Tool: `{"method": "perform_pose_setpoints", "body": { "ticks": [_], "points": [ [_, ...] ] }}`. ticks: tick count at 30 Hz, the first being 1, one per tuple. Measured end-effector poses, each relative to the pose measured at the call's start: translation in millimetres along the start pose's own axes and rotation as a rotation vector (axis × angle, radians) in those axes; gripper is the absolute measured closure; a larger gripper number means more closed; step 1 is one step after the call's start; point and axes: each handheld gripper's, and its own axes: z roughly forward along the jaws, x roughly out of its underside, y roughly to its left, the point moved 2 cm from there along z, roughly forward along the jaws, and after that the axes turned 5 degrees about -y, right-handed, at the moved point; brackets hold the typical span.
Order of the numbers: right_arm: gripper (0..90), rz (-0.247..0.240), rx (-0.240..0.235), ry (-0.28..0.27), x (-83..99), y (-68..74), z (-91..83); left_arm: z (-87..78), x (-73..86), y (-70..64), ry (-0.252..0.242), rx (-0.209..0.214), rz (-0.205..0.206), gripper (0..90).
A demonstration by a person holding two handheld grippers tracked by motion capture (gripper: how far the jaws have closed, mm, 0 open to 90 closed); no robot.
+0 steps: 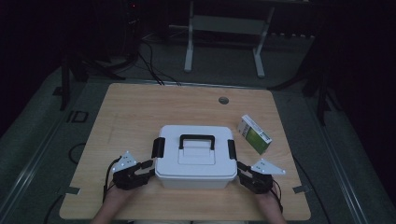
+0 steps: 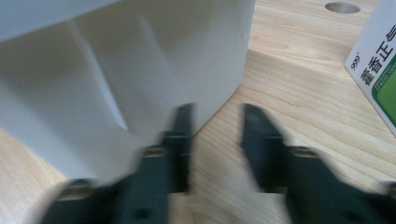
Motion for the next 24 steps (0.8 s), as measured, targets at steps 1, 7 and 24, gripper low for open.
{"method": "perform_pose_setpoints", "body": {
  "ticks": [1,7,24],
  "points": [
    [47.1,0.006,-0.009,0.006,2.5,-4.8,-0.7,-0.6,0.4,0.4,0.007,-0.003,0.005,42.0],
    [15.1,-0.003,-0.033,0.002,9.5,-16.6,-8.5,-16.5,3.1,9.7,0.054,0.040,-0.001,29.4],
    [13.6,0.014,-0.039,-0.025,19.8,-44.9,-31.1,-32.4,7.9,33.5,0.216,0.036,0.047,28.0]
  ]
}}
